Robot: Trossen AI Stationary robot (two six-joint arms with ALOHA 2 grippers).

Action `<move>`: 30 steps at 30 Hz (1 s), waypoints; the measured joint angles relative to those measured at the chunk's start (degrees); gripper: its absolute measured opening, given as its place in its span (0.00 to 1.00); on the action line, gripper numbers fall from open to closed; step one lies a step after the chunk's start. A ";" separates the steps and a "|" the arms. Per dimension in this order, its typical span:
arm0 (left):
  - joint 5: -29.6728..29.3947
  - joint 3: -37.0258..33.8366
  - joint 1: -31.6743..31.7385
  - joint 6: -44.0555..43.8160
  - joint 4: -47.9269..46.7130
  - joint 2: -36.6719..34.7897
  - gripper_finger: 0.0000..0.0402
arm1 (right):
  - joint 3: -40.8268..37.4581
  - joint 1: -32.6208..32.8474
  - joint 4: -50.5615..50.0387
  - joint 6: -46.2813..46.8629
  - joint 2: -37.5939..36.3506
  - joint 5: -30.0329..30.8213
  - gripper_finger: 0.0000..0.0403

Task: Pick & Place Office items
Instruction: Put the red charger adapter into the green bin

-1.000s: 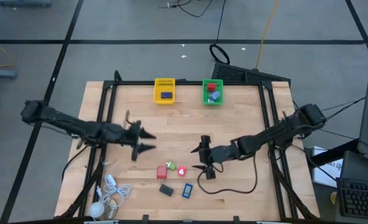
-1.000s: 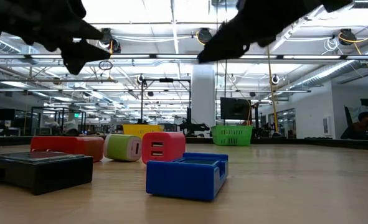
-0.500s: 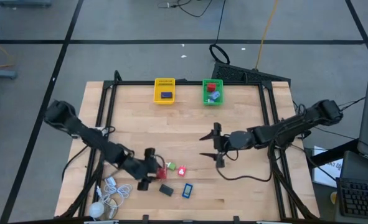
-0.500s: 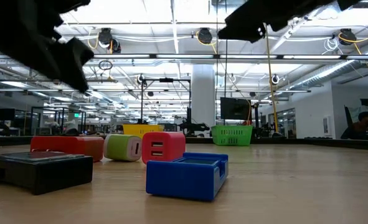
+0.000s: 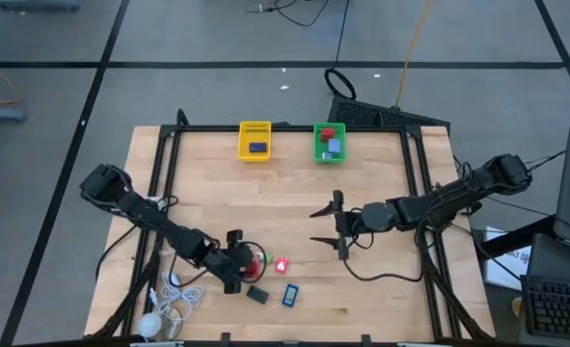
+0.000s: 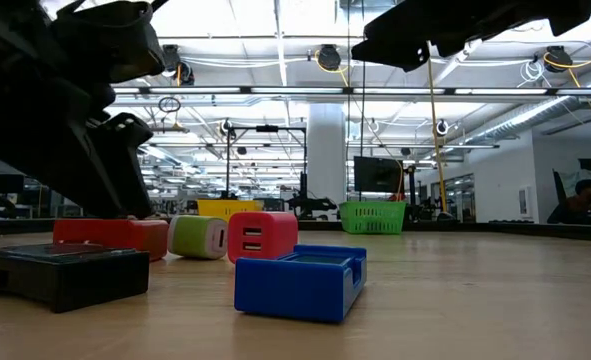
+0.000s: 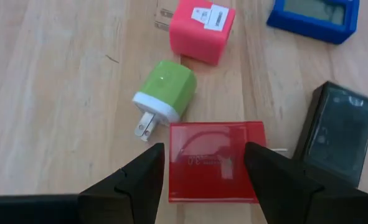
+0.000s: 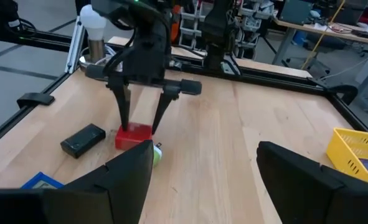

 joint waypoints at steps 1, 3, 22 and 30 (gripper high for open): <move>0.04 0.00 0.00 -0.14 0.02 0.20 0.56 | 0.00 0.00 -0.01 0.02 0.00 0.00 0.69; 0.30 0.00 0.00 -0.46 0.23 0.41 0.56 | 0.00 0.00 -0.08 0.00 0.00 0.00 0.68; 5.15 1.12 0.55 -0.79 -0.05 -2.77 0.83 | 0.00 0.00 -0.11 0.07 0.02 -0.02 0.68; 3.78 1.68 -1.39 -1.75 -0.67 0.22 0.78 | 0.00 0.08 -0.11 0.13 0.02 -0.04 0.68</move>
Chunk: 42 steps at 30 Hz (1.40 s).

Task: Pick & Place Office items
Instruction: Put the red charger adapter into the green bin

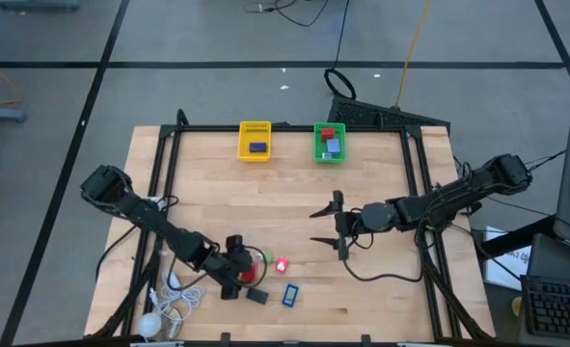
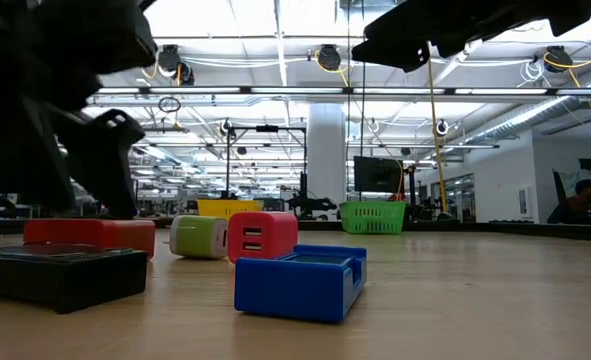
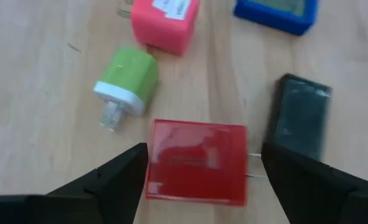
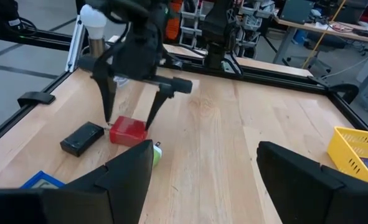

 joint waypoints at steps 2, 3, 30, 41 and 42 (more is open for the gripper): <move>-0.24 0.00 0.00 -0.14 0.26 1.40 0.76 | 0.00 0.00 0.00 0.01 0.00 0.00 0.68; -0.34 0.00 0.02 -0.14 0.15 2.07 0.76 | 0.00 0.00 0.00 0.01 0.00 -0.01 0.68; -2.67 -0.35 5.67 5.60 -7.22 -4.13 0.66 | -0.02 -0.06 0.07 -4.01 -0.80 1.78 0.68; -29.17 -0.07 10.16 29.10 -8.04 -15.93 0.66 | -0.09 -9.29 3.89 7.90 3.06 0.47 0.63; -28.94 -0.07 11.17 31.43 -7.14 -15.78 0.66 | -0.11 -10.15 5.83 9.01 4.55 -0.91 0.63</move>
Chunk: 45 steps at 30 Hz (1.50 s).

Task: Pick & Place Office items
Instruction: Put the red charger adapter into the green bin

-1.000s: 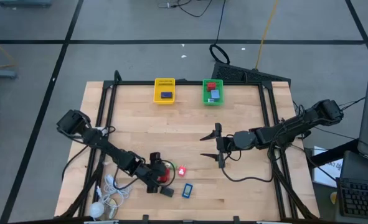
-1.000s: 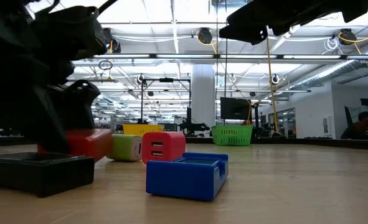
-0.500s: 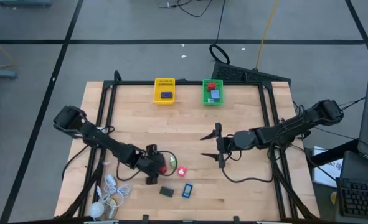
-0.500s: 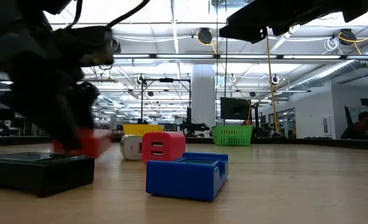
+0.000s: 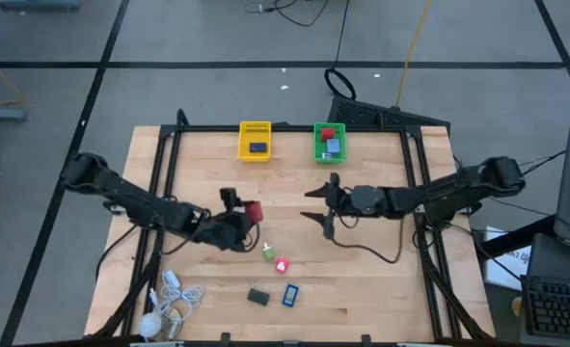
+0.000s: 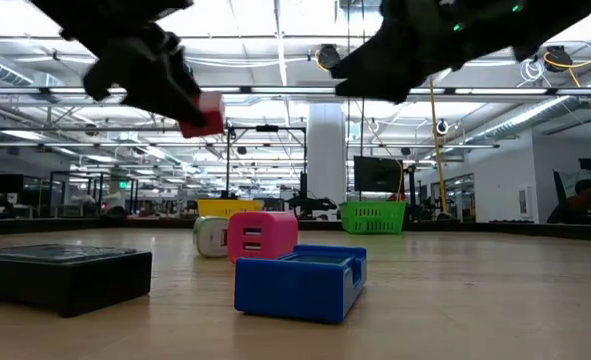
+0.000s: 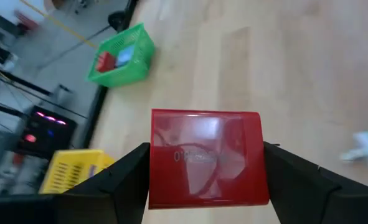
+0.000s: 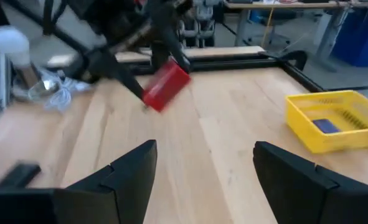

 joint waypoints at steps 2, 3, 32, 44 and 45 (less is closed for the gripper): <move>0.41 0.00 2.21 4.93 3.10 0.67 0.66 | 0.11 -1.40 6.32 1.43 3.93 -2.99 0.63; 0.42 0.05 3.28 7.34 5.55 1.31 0.66 | 0.11 -1.76 9.04 2.05 5.94 -4.12 0.63; 2.02 0.07 7.67 32.11 28.71 6.98 0.67 | 9.36 -6.72 29.26 11.69 24.69 -12.54 0.58; 2.41 0.07 7.16 27.25 28.89 6.99 0.71 | 10.10 -7.27 25.40 14.12 24.67 -12.87 0.29; 2.13 0.07 6.61 24.41 29.49 6.72 0.75 | 10.10 -7.35 25.29 12.23 24.67 -13.10 0.29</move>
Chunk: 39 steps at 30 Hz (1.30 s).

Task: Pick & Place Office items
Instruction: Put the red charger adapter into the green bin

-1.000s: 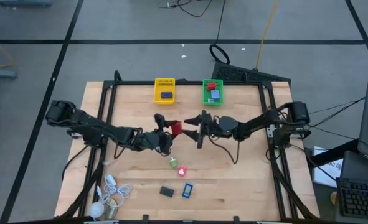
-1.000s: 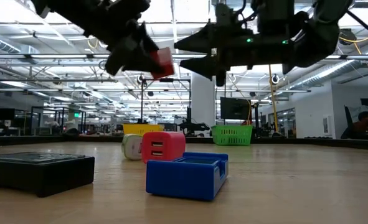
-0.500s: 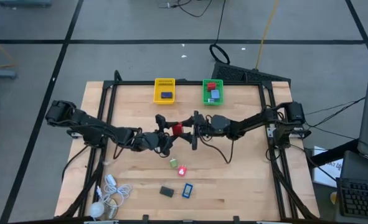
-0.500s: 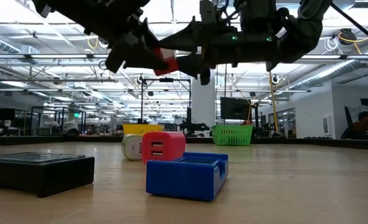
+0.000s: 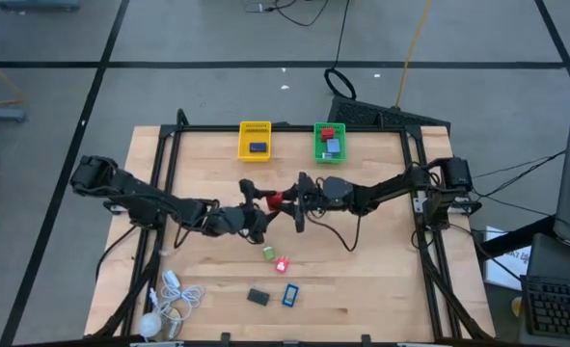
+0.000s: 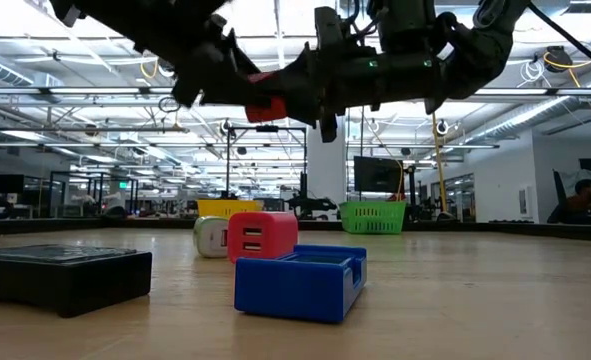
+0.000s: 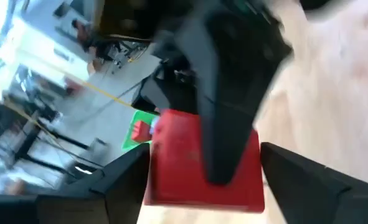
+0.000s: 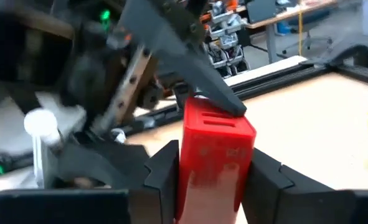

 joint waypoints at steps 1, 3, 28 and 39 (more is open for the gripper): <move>-1.57 0.00 -0.92 -1.67 0.19 -0.40 0.78 | 0.00 -0.17 -0.28 -1.32 0.00 -0.93 0.28; -4.02 0.00 -2.68 -2.84 0.45 -1.80 0.85 | -0.32 -0.61 -1.22 -2.50 -1.10 -2.40 0.28; 16.69 -28.50 5.69 -15.95 -0.35 -50.96 0.96 | -0.50 -8.75 -39.95 -12.39 -23.73 16.17 0.28; 11.03 -37.91 9.35 -22.49 4.28 -64.23 0.97 | -0.48 -23.86 -46.72 -8.86 -24.30 17.00 0.28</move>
